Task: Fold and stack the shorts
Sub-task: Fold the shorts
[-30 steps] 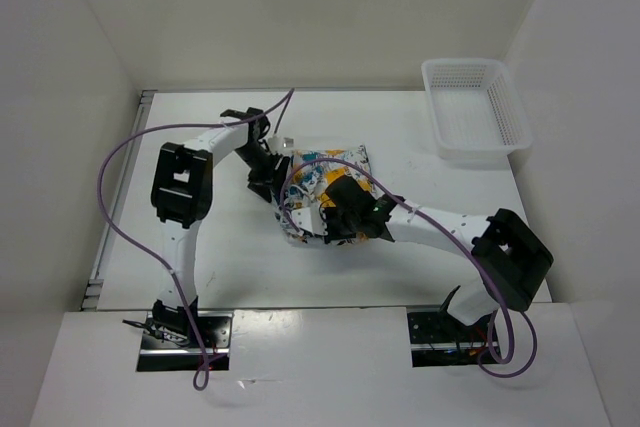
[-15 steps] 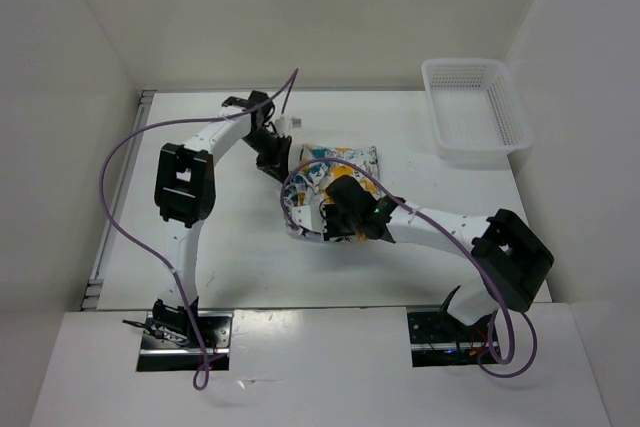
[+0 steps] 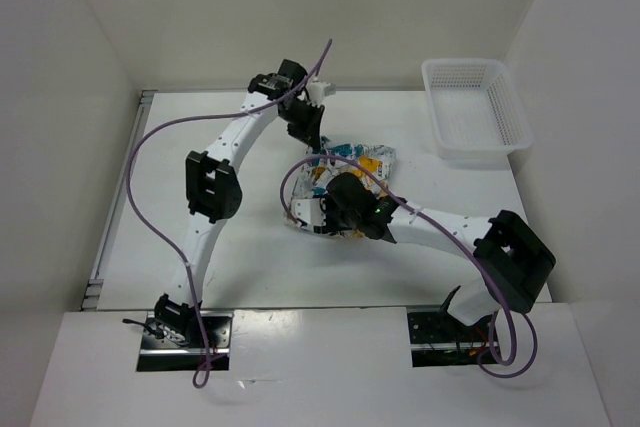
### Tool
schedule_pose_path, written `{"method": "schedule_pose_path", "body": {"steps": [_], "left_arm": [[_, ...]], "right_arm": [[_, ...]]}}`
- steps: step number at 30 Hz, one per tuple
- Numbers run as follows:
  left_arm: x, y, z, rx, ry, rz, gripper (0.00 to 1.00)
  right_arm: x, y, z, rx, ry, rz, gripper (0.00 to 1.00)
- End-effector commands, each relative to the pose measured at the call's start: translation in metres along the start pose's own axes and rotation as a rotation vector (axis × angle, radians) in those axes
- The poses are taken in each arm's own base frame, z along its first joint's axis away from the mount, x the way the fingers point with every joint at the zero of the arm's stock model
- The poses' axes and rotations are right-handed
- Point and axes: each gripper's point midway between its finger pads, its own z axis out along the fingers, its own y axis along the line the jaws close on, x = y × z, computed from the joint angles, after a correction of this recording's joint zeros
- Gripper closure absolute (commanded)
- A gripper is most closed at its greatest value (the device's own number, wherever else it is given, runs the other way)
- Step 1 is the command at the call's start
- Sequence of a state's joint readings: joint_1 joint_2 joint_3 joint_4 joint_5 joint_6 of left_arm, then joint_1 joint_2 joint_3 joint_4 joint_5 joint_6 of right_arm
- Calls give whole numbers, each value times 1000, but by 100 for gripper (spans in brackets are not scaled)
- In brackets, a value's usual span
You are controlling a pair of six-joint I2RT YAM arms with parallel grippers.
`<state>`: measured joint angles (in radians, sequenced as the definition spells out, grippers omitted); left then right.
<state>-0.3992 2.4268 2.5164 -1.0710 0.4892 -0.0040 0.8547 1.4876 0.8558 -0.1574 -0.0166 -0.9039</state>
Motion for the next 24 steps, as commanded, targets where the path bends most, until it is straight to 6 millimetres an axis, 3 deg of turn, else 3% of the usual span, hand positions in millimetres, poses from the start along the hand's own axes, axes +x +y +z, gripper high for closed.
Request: {"method": "schedule_pose_path", "body": {"steps": [1,3,4,5,7,9,11,12,13,14,15,16,18,19,21,22,24], "left_arm": [[43,43,34,-83,150,-89,88],[46,63,34,-126,149,-106,82],[47,66,39,-126,152,-107,74],[46,73,37,-144,142,-110,54],[43,77,33,-149,129,-112,42],[31,78,23,-158,91,-102,30],[7,76,-1,-182,6,-70,21],[-5,74,-21,-205,-38,-56,19],[-15,71,-29,-210,-78,-36,12],[-12,69,-31,-210,-75,-37,11],[-22,55,-49,-192,-119,-15,11],[-29,50,-54,-180,-150,2,5],[-25,29,-63,-137,-164,21,5],[-26,14,-59,-98,-172,44,5],[-14,-1,-51,-77,-133,51,5],[1,-11,-32,-55,-84,54,5],[13,-15,-17,-41,-47,54,5]], "right_arm": [[-10,-16,-4,85,-38,11,48],[-16,-22,-5,105,-56,40,39],[-20,-29,-7,123,-61,54,38],[-25,-35,-11,138,-77,70,38],[-40,-49,-17,170,-115,135,35],[-55,-67,-27,215,-151,187,35],[-58,-83,-41,248,-172,272,35],[-44,-94,-44,273,-152,331,35],[-38,-101,-50,283,-162,420,33],[-28,-107,-54,280,-148,485,32],[-16,-112,-57,275,-140,549,32],[10,-122,-63,263,-139,669,31],[41,-116,-67,218,-89,798,31],[66,-119,-70,224,-59,874,31],[81,-97,-67,139,-23,941,31],[85,-86,-64,117,2,952,31],[91,-54,-61,35,24,946,30]]}}
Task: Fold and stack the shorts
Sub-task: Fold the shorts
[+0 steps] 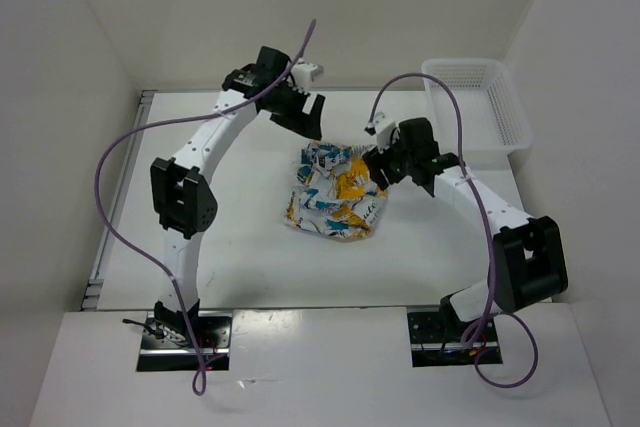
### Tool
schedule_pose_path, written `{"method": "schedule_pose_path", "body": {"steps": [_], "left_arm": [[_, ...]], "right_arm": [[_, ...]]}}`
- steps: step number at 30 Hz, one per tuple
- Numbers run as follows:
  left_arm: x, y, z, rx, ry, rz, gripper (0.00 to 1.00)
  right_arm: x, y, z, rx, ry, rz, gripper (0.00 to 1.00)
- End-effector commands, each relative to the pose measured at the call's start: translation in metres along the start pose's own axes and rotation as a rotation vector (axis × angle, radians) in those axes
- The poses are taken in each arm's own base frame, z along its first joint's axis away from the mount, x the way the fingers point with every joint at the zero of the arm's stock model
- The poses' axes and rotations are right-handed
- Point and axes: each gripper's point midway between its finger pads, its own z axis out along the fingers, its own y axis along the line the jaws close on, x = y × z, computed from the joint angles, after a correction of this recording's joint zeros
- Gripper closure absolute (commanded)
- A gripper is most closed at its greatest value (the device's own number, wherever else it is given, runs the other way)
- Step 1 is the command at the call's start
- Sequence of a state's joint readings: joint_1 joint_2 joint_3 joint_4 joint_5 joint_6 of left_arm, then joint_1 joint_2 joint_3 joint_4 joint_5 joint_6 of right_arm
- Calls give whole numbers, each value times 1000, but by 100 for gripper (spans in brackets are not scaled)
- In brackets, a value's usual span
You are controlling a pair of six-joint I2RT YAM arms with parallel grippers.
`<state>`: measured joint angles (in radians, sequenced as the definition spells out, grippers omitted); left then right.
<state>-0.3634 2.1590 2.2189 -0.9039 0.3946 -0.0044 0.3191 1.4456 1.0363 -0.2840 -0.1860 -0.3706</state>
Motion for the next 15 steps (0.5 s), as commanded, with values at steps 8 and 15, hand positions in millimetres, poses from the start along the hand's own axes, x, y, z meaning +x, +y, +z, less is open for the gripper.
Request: {"method": "schedule_pose_path", "body": {"steps": [8,15], "left_arm": [[61,4,94,-22,167,14,5],[56,6,100,-23,153,19,41]], "right_arm": [[68,78,-13,-229,147,20,26],[78,109,-4,-266,182,-25,26]]}}
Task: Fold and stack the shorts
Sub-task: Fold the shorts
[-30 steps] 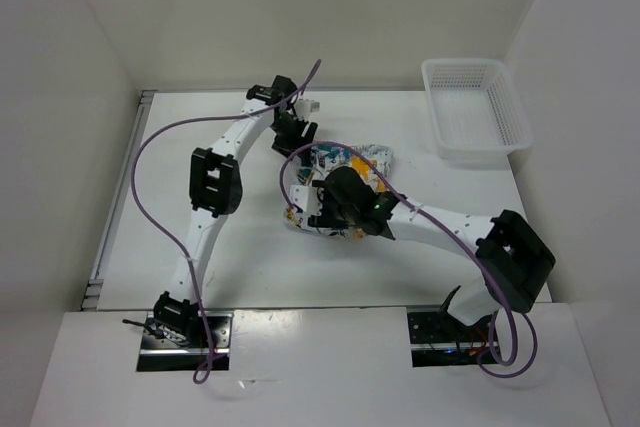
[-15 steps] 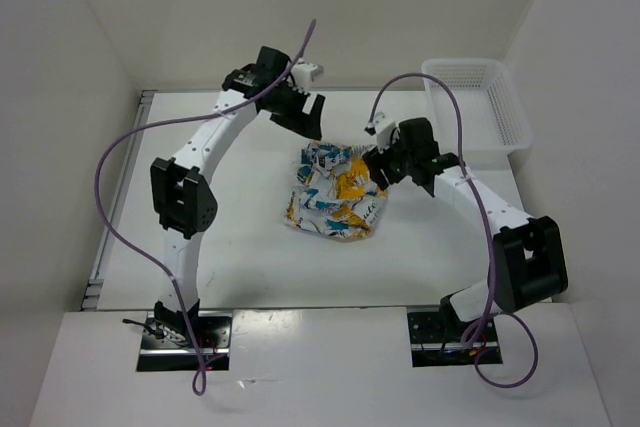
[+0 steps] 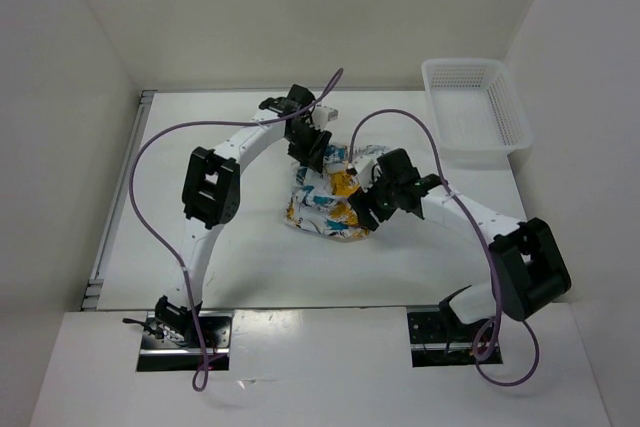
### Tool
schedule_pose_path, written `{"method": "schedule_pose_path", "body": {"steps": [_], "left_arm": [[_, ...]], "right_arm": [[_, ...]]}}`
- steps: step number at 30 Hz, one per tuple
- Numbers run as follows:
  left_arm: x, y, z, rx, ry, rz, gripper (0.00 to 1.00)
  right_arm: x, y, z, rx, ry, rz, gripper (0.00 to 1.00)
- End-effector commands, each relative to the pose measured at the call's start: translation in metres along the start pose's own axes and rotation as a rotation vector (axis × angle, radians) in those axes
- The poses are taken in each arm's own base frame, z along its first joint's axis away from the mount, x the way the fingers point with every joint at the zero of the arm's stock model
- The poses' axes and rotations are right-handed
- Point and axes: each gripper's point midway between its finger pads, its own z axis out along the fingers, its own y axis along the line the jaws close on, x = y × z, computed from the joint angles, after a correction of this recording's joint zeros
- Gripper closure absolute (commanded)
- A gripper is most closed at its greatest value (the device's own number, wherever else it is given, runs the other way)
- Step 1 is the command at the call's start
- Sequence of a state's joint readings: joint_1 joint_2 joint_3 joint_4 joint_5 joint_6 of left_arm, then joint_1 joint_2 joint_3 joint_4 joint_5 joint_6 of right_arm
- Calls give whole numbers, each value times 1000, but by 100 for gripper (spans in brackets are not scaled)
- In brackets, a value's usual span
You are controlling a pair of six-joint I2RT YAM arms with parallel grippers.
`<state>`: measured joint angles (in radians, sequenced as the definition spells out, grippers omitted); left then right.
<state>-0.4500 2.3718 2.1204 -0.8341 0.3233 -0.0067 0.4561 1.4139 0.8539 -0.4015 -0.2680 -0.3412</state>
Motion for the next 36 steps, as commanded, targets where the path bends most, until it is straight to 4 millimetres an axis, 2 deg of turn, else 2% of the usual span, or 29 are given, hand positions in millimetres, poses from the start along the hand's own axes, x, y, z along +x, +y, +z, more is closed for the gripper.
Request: {"method": "schedule_pose_path", "body": {"steps": [1,2,4,6,10,11,14,15,17,18,19,23,27,29,30,31,32,33,34,35,36], "left_arm": [[-30,0,-18,-28,-99,41,47],[-27,1,-17,-27,-91,38,59],[-29,-1,-21,-28,-101,41,75],[-29,-2,-25,-28,-104,42,86],[-32,1,-37,-45,-122,39,86],[-28,2,-34,-44,-110,35,86],[-22,12,-42,-62,-103,13,86],[-15,13,-41,-71,-87,7,86],[-7,27,-46,-96,-73,-21,86],[-4,27,-49,-104,-64,-24,86],[2,38,-53,-114,-60,-49,86],[21,53,-55,-153,-18,-84,86],[30,53,-48,-141,8,-94,84],[33,55,-43,-139,20,-98,83],[36,54,-38,-129,30,-102,79],[35,52,-37,-114,28,-102,77],[35,50,-37,-104,27,-102,73],[34,47,-37,-86,25,-102,60],[34,44,-41,-77,25,-103,53],[34,44,-41,-77,25,-103,48],[30,37,-51,-63,8,-97,43]], "right_arm": [[-2,20,11,-20,-4,-16,26],[-1,15,13,7,-11,-9,27],[7,7,20,48,27,9,30],[12,7,24,44,44,13,32],[20,0,32,90,73,7,42],[30,-5,36,116,103,1,51],[30,-11,38,138,109,-33,76],[28,-14,38,149,101,-50,90],[28,-15,38,148,103,-82,98],[31,-15,37,143,117,-92,99],[25,-16,34,146,105,-106,100],[24,-14,20,114,121,-235,100],[20,-5,7,79,98,-307,100],[17,2,4,53,79,-326,100],[17,14,5,15,83,-346,100],[14,18,4,11,72,-358,94],[14,22,4,6,71,-353,81],[4,23,1,0,41,-357,61],[-5,23,-3,10,14,-347,44],[-22,22,-10,25,-26,-345,38],[-32,22,-15,26,-56,-350,36]]}}
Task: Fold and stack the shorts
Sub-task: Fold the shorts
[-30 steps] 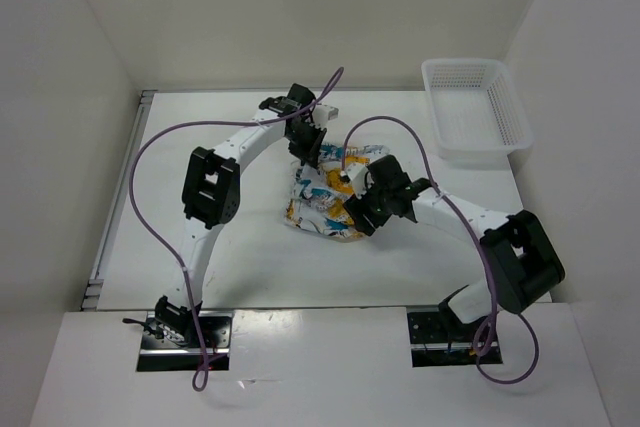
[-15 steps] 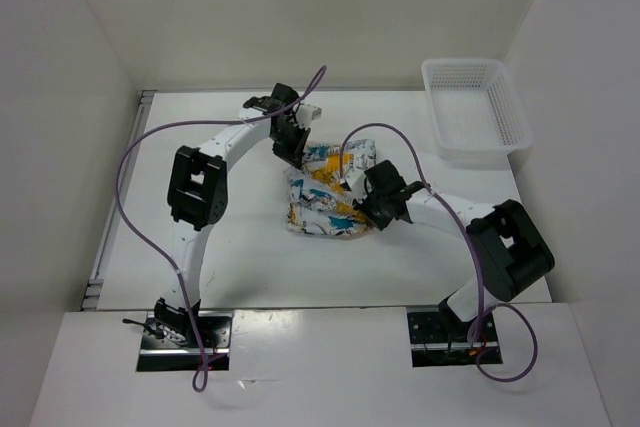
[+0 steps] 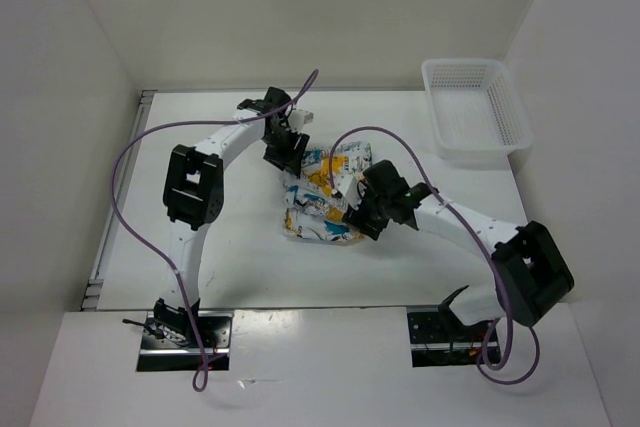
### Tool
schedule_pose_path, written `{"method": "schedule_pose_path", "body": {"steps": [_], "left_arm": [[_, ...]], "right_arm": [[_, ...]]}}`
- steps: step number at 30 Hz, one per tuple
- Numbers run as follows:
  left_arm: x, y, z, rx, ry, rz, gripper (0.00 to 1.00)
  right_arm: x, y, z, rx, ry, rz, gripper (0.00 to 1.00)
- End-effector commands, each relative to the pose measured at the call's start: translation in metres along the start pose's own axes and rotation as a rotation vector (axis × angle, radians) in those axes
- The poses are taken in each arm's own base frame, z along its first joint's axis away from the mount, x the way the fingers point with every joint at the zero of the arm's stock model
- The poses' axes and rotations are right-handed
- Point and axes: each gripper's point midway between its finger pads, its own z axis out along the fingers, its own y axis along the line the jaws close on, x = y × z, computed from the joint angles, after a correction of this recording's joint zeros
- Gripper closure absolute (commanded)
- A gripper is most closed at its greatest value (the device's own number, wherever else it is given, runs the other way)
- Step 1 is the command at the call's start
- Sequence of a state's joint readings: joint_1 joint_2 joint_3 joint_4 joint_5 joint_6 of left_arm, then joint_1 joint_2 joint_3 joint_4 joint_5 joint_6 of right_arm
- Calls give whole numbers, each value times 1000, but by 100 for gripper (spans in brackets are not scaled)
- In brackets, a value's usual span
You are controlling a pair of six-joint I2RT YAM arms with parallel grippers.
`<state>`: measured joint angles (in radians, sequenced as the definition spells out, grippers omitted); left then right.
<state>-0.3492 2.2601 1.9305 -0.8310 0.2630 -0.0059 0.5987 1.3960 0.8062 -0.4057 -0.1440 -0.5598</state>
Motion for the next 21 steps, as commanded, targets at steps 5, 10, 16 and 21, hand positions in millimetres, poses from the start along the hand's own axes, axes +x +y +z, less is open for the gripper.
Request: {"method": "schedule_pose_path", "body": {"steps": [5,10,16,21], "left_arm": [[-25,-27,-64,57,-134,46,13],[-13,-48,-86,131,-144,53,6],[59,-57,-66,181,44,-10,17],[76,-57,-45,220,92,-33,21]], "right_arm": [[-101,-52,-80,63,-383,90,23],[-105,-131,-66,119,-436,452,23],[-81,-186,-11,135,-409,693,23],[-64,-227,17,179,-396,831,23]]}}
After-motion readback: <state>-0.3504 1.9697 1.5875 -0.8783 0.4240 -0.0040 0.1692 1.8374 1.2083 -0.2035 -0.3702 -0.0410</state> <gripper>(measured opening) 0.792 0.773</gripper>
